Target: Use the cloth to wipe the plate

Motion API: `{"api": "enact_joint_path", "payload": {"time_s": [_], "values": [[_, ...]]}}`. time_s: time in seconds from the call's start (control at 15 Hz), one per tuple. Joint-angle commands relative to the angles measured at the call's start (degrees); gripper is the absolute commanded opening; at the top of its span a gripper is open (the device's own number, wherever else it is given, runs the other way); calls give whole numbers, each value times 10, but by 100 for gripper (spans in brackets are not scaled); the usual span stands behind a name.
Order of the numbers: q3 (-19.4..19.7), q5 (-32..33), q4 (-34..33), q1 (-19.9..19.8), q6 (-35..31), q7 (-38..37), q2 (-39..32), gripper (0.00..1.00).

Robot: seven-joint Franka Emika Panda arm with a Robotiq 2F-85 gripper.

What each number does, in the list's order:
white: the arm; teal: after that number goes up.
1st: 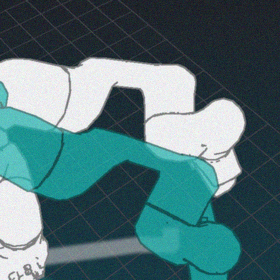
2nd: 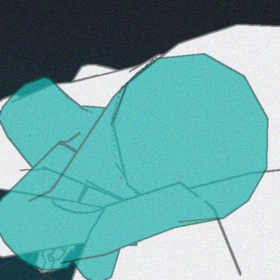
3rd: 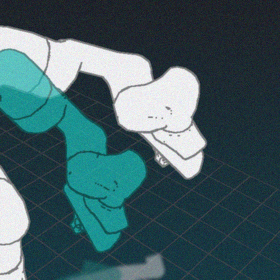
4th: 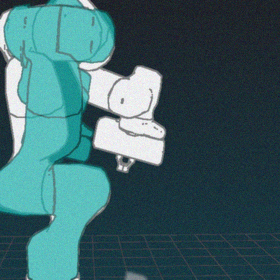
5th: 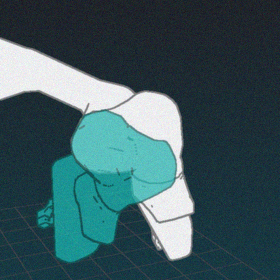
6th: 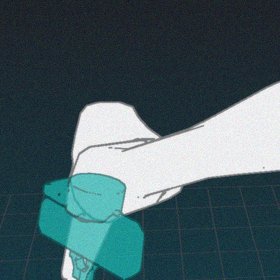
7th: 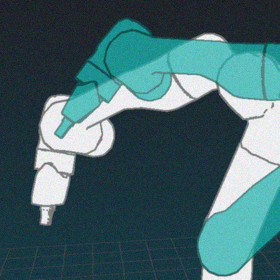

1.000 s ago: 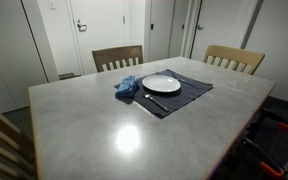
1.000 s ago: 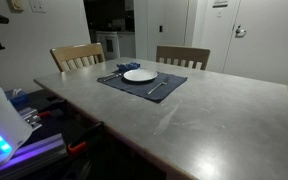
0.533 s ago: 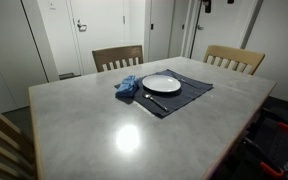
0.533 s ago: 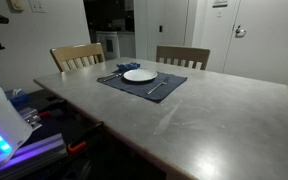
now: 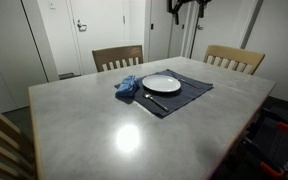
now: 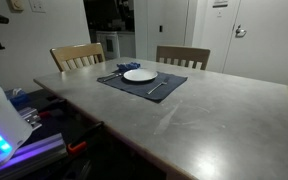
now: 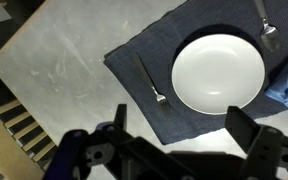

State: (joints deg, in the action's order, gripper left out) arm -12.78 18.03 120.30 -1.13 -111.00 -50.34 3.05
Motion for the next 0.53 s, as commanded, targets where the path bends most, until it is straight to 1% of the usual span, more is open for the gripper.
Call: {"api": "enact_joint_path", "payload": {"time_s": [0.0, 0.13, 0.27, 0.47], "values": [[24, 1, -3, 23, 1, -1, -2, 100], [26, 0, -4, 23, 1, -1, -2, 100], [28, -1, -2, 24, -13, -3, -11, 100], [41, -23, 9, 33, -78, -4, -24, 100]]}}
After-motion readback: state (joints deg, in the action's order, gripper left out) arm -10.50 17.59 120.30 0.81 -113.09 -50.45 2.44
